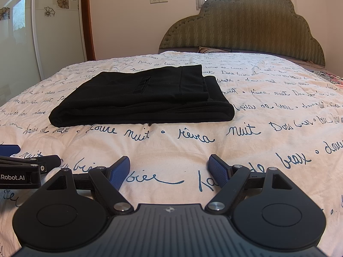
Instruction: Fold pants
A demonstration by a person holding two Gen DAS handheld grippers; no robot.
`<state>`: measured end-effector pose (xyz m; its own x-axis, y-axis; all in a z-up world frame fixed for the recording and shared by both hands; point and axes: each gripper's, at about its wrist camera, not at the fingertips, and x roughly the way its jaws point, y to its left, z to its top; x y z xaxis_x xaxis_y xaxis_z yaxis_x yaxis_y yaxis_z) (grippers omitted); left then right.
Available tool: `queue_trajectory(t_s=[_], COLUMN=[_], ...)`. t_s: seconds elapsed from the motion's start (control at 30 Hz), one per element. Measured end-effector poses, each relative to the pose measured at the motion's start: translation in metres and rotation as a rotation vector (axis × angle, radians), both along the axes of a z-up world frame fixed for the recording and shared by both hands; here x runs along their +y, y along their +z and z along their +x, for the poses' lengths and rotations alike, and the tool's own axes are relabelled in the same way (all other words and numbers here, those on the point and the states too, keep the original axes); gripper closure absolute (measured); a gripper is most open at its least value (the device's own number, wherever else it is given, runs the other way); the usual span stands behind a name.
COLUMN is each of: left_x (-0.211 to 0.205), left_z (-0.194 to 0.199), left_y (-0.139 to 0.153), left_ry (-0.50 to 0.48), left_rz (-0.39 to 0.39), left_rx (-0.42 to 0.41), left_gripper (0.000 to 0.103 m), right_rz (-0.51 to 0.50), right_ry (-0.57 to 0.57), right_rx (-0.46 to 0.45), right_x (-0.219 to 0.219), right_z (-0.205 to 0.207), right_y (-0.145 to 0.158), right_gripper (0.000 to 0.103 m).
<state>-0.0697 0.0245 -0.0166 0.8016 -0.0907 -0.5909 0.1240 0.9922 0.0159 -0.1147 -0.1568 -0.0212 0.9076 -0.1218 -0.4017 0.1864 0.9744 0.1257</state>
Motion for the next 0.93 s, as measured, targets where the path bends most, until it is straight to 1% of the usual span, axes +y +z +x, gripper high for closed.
queue_trajectory(t_s=[0.73, 0.87, 0.93], left_x=[-0.0001, -0.0007, 0.002], left_z=[-0.0007, -0.0007, -0.0011], left_y=[0.0011, 0.001, 0.003], left_ry=[-0.009, 0.015, 0.012], left_rz=[-0.004, 0.006, -0.011], left_rx=[-0.005, -0.013, -0.012], left_gripper=[0.0, 0.0, 0.0], right_rz=[0.0, 0.0, 0.0], right_ry=[0.0, 0.001, 0.002], right_rx=[0.001, 0.002, 0.003], right_x=[-0.0001, 0.0001, 0.0], right_z=[0.0, 0.0002, 0.0003], right_y=[0.0001, 0.0, 0.0001], right_gripper=[0.023, 0.023, 0.023])
